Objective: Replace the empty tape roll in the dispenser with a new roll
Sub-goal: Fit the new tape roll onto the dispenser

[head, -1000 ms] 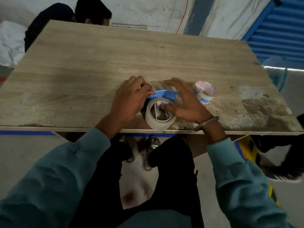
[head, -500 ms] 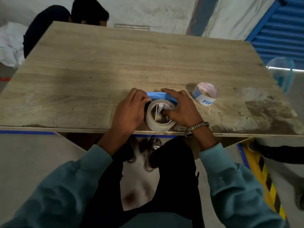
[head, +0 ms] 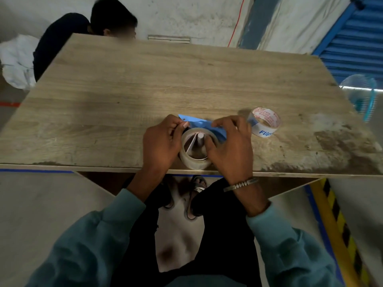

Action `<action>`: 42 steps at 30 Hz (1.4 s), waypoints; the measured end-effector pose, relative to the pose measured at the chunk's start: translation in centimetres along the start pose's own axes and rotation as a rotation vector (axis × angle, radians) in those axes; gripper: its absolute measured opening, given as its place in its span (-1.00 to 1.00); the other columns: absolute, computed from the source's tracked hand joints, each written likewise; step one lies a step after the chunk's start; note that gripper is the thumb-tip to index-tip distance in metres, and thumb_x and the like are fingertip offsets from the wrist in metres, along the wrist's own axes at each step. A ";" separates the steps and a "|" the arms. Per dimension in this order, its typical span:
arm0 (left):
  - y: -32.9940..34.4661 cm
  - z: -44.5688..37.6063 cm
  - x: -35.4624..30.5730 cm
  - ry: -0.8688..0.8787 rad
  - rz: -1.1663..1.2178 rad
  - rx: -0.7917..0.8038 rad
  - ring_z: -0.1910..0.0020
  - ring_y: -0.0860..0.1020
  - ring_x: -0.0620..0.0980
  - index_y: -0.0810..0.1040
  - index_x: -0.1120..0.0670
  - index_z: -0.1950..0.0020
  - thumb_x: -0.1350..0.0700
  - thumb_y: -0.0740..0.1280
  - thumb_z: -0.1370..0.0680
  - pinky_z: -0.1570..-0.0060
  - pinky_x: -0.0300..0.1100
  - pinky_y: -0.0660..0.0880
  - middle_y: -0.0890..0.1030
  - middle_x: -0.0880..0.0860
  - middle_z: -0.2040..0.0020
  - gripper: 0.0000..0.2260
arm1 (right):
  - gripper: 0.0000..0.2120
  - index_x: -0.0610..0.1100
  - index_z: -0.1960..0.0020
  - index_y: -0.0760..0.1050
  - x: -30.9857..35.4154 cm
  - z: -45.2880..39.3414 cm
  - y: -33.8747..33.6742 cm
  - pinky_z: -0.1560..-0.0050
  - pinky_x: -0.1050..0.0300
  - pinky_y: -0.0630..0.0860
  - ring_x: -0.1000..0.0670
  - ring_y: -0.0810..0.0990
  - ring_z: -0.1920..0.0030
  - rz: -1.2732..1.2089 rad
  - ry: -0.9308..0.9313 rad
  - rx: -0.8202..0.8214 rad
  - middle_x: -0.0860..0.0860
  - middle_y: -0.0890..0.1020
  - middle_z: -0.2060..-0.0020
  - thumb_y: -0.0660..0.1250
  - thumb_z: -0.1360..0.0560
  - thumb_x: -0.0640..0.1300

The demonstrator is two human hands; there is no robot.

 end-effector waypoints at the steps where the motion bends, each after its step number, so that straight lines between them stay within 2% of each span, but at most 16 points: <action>1: 0.1 0.1 0.0 -0.012 0.029 0.002 0.14 0.73 -0.15 0.68 0.01 0.00 -0.05 0.39 -0.64 0.06 0.00 0.65 0.76 -0.11 0.14 -0.84 | -0.72 0.00 -0.11 0.59 0.3 0.7 -0.3 -0.10 -0.06 0.57 -0.10 0.51 -0.20 -0.020 0.011 -0.040 -0.02 0.50 -0.13 0.46 -0.43 0.02; 3: 0.1 0.0 0.3 -0.040 0.110 0.011 0.15 0.71 -0.24 0.70 0.04 0.02 -0.01 0.43 -0.62 0.05 -0.09 0.65 0.75 -0.13 0.15 -0.86 | -0.62 0.03 -0.19 0.57 0.8 2.0 0.4 -0.22 -0.04 0.53 -0.07 0.50 -0.24 -0.052 0.037 0.019 0.02 0.49 -0.18 0.45 -0.44 0.16; 6: 0.1 0.1 0.7 -0.063 0.190 0.038 0.15 0.72 -0.25 0.71 0.09 0.03 0.04 0.46 -0.62 0.06 -0.19 0.65 0.75 -0.12 0.16 -0.87 | -0.21 0.17 -0.40 0.40 1.0 2.9 2.3 -0.36 -0.04 0.38 -0.02 0.37 -0.43 0.062 0.036 0.185 0.11 0.41 -0.36 0.40 -0.28 0.52; 8: 0.3 0.0 1.0 -0.074 0.228 0.069 0.16 0.72 -0.23 0.69 0.09 0.04 0.06 0.45 -0.62 0.06 -0.18 0.66 0.75 -0.12 0.16 -0.89 | -0.10 0.19 -0.39 0.36 0.9 2.6 2.7 -0.34 -0.04 0.38 0.02 0.37 -0.42 0.072 0.041 0.218 0.17 0.43 -0.34 0.39 -0.18 0.61; 10: 0.5 -0.1 1.2 -0.088 0.238 0.078 0.17 0.73 -0.21 0.68 0.07 0.06 0.06 0.45 -0.62 0.04 -0.11 0.67 0.75 -0.12 0.17 -0.89 | -0.07 0.12 -0.39 0.38 1.0 2.4 3.1 -0.29 0.01 0.47 0.05 0.44 -0.36 0.047 0.015 0.234 0.20 0.49 -0.29 0.44 -0.17 0.58; 14: 0.8 -0.5 1.5 -0.117 0.268 0.050 0.17 0.74 -0.17 0.70 0.06 0.07 0.03 0.48 -0.60 0.02 0.03 0.68 0.76 -0.12 0.18 -0.88 | -0.11 0.01 -0.40 0.41 1.5 2.2 3.8 -0.22 0.08 0.56 0.06 0.52 -0.32 0.005 -0.020 0.245 0.13 0.52 -0.29 0.50 -0.23 0.45; 17: 1.0 -0.7 1.7 -0.121 0.273 0.052 0.18 0.74 -0.17 0.72 0.06 0.08 0.02 0.51 -0.57 0.04 0.01 0.69 0.76 -0.10 0.18 -0.87 | -0.14 0.03 -0.40 0.41 1.3 2.2 3.5 -0.17 0.12 0.56 0.07 0.54 -0.30 -0.026 -0.017 0.238 0.14 0.51 -0.28 0.52 -0.24 0.43; 22: 1.0 -1.1 2.7 -0.171 0.317 0.060 0.28 0.72 -0.11 0.72 0.07 0.15 0.04 0.55 -0.53 0.11 -0.05 0.69 0.74 -0.04 0.27 -0.86 | -0.13 0.07 -0.43 0.39 1.4 2.5 3.5 -0.08 0.04 0.63 0.05 0.55 -0.28 0.009 -0.035 0.252 0.13 0.47 -0.28 0.46 -0.25 0.45; 25: 1.2 -1.3 2.7 -0.153 0.295 0.089 0.27 0.71 -0.08 0.71 0.07 0.13 0.00 0.53 -0.55 0.12 0.00 0.67 0.73 -0.04 0.28 -0.84 | -0.14 0.06 -0.45 0.41 1.8 2.2 3.4 -0.11 0.09 0.62 0.06 0.54 -0.28 0.029 -0.092 0.260 0.10 0.49 -0.27 0.45 -0.28 0.44; 28: 0.3 -1.0 1.0 -0.017 0.180 0.019 0.22 0.68 -0.16 0.71 0.04 0.12 0.02 0.52 -0.56 0.12 -0.10 0.63 0.71 -0.10 0.23 -0.87 | -0.14 0.12 -0.47 0.40 1.7 1.9 3.9 -0.15 0.06 0.61 0.08 0.53 -0.29 0.052 -0.136 0.313 0.13 0.50 -0.28 0.44 -0.27 0.47; 31: -0.2 -0.8 -0.4 0.112 0.122 -0.024 0.14 0.66 -0.13 0.71 0.07 0.10 0.07 0.52 -0.56 0.09 -0.08 0.61 0.69 -0.07 0.14 -0.91 | -0.14 0.17 -0.47 0.37 1.3 1.7 4.1 -0.19 0.05 0.59 0.09 0.50 -0.31 0.039 -0.124 0.350 0.15 0.48 -0.30 0.47 -0.25 0.44; 36: 0.2 -1.2 0.0 0.106 0.108 0.011 0.12 0.66 -0.11 0.73 0.05 0.08 0.07 0.51 -0.56 0.05 0.01 0.63 0.68 -0.07 0.12 -0.93 | -0.16 0.08 -0.44 0.40 1.2 1.6 4.8 -0.28 -0.08 0.50 0.02 0.47 -0.30 -0.068 -0.139 0.419 0.15 0.48 -0.28 0.50 -0.23 0.33; 39: 0.4 -1.4 -0.3 0.125 0.086 0.024 0.13 0.65 -0.17 0.74 0.02 0.06 0.07 0.50 -0.57 0.02 -0.11 0.60 0.65 -0.11 0.12 -0.94 | -0.18 0.12 -0.41 0.42 0.8 1.6 4.8 -0.34 -0.07 0.47 0.06 0.47 -0.32 -0.143 -0.109 0.460 0.20 0.50 -0.28 0.54 -0.23 0.34; 41: 0.5 -1.4 -0.4 0.134 0.090 0.035 0.14 0.64 -0.19 0.76 0.02 0.06 0.08 0.50 -0.57 0.03 -0.18 0.58 0.63 -0.14 0.13 -0.95 | -0.29 0.16 -0.33 0.50 1.0 1.2 4.1 -0.34 0.04 0.49 0.15 0.53 -0.29 -0.241 -0.055 0.487 0.25 0.57 -0.21 0.57 -0.26 0.35; 42: 0.5 -1.4 -0.4 0.134 0.103 0.040 0.13 0.65 -0.18 0.76 0.03 0.05 0.10 0.50 -0.57 0.03 -0.17 0.59 0.65 -0.14 0.14 -0.95 | -0.42 0.16 -0.25 0.56 1.1 0.8 3.9 -0.30 0.10 0.53 0.19 0.58 -0.23 -0.315 -0.002 0.505 0.24 0.63 -0.14 0.56 -0.30 0.33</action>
Point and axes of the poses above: each hand's wrist, its own z-axis away from the middle knuckle, its own y-axis out of the palm, x = y × z, the point moved 9 cm from there along -z, towards the middle knuckle
